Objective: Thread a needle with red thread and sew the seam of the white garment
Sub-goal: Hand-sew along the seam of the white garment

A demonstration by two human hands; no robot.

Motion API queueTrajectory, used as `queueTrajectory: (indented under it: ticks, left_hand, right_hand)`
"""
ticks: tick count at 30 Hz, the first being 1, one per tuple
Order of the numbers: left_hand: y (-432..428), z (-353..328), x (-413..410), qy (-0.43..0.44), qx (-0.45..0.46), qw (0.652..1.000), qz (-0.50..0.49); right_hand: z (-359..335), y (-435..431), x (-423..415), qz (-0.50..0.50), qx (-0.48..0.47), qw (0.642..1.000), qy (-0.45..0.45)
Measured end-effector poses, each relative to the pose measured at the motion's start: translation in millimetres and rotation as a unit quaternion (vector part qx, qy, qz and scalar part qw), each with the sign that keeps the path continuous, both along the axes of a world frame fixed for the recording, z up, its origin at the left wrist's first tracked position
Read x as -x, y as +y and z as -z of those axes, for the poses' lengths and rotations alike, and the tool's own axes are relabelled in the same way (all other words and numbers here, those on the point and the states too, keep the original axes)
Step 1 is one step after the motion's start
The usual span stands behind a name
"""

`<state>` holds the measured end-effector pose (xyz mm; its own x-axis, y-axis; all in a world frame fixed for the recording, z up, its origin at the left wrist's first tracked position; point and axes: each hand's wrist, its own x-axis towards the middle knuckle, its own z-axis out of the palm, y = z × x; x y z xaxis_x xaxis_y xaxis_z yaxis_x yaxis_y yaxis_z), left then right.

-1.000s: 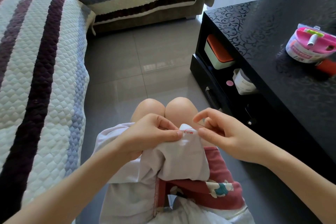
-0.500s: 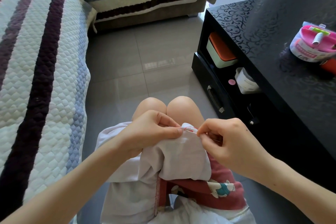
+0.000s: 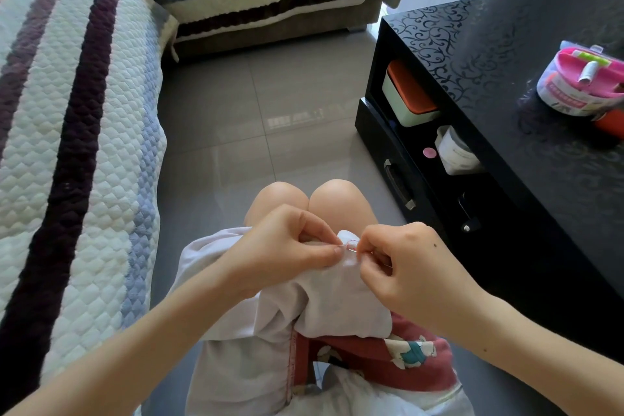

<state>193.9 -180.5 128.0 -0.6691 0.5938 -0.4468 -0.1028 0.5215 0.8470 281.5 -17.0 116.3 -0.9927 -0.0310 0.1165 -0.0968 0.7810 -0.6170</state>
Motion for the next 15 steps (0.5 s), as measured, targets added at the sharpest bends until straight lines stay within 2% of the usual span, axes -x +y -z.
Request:
queueTrajectory:
  ticks: [7, 15]
  left_hand:
    - [0, -2, 2, -0.023, 0.021, 0.999, -0.014]
    - [-2, 1, 5, -0.088, -0.008, 0.996, -0.02]
  right_hand:
    - [-1, 6, -1, 0.023, 0.069, 0.997, -0.013]
    - [-4, 19, 1, 0.019, 0.236, 0.967, -0.094]
